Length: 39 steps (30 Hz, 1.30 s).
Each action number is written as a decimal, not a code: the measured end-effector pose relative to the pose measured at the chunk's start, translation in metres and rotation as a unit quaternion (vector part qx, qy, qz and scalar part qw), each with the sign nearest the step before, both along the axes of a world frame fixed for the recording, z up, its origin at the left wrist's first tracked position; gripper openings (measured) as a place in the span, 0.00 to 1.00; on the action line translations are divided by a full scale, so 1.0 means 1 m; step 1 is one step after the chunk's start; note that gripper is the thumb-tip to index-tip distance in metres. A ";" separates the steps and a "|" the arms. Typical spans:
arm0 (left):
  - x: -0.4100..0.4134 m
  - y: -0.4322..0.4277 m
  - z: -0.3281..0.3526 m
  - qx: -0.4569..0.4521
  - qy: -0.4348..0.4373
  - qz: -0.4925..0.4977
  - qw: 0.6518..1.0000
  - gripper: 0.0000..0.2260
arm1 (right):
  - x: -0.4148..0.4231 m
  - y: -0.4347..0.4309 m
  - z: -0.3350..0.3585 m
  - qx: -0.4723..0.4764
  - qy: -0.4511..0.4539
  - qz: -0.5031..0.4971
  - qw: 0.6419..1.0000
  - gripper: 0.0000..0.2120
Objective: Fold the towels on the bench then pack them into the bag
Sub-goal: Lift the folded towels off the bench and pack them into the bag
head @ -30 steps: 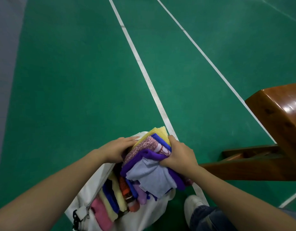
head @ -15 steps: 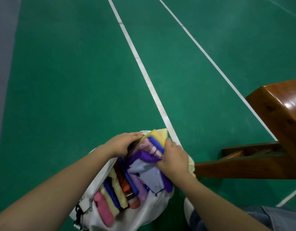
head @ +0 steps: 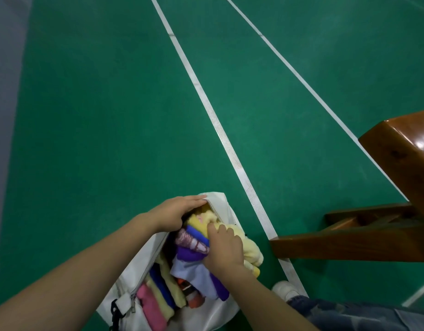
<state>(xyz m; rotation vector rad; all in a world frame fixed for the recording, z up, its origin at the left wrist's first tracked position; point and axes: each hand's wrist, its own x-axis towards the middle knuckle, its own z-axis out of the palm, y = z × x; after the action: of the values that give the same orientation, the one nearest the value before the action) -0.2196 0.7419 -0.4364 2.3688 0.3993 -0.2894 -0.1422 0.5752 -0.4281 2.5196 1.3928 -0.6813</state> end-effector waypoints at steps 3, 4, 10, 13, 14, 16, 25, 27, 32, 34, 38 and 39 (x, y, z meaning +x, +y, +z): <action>0.004 0.001 -0.001 -0.001 0.004 0.017 1.000 0.39 | -0.014 0.000 -0.005 -0.013 0.000 0.066 0.998 0.35; 0.004 0.001 0.000 -0.003 0.005 0.020 1.000 0.39 | -0.017 0.001 -0.006 -0.013 0.006 0.067 0.998 0.36; -0.001 -0.006 0.008 -0.014 -0.013 -0.003 1.000 0.38 | 0.002 0.011 -0.009 0.041 0.036 -0.151 0.987 0.29; -0.003 -0.013 0.005 -0.008 -0.021 -0.006 1.000 0.39 | 0.008 0.005 -0.008 0.097 0.010 -0.209 0.973 0.28; -0.004 -0.014 0.005 -0.003 -0.025 -0.008 1.000 0.39 | 0.010 0.003 -0.009 0.115 -0.001 -0.217 0.969 0.28; -0.006 -0.018 0.005 0.008 -0.035 -0.011 0.999 0.38 | 0.017 0.002 -0.010 0.133 -0.019 -0.222 0.966 0.27; -0.031 -0.053 0.002 0.092 -0.218 0.021 0.971 0.13 | 0.038 0.003 -0.015 0.092 -0.007 -0.220 0.971 0.28; -0.037 -0.070 0.001 0.067 -0.193 -0.016 0.979 0.06 | 0.040 0.004 -0.013 0.087 -0.006 -0.214 0.973 0.29; -0.040 -0.087 -0.024 0.014 -0.006 -0.085 0.996 0.21 | 0.042 0.005 -0.007 0.087 0.004 -0.203 0.975 0.27; -0.035 -0.087 -0.032 0.024 0.021 -0.104 0.994 0.31 | 0.044 0.005 -0.005 0.088 0.009 -0.200 0.976 0.27; -0.029 -0.089 -0.040 0.047 0.057 -0.119 0.990 0.41 | 0.050 0.002 0.000 0.093 0.016 -0.186 0.978 0.28; -0.026 -0.090 -0.041 0.044 0.058 -0.115 0.991 0.42 | 0.052 0.000 0.001 0.092 0.019 -0.181 0.979 0.28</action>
<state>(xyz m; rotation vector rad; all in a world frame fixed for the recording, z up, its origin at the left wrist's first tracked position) -0.2460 0.6516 -0.4774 2.4947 0.1938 -0.5276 -0.0898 0.5757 -0.4269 2.9617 1.0570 -0.6891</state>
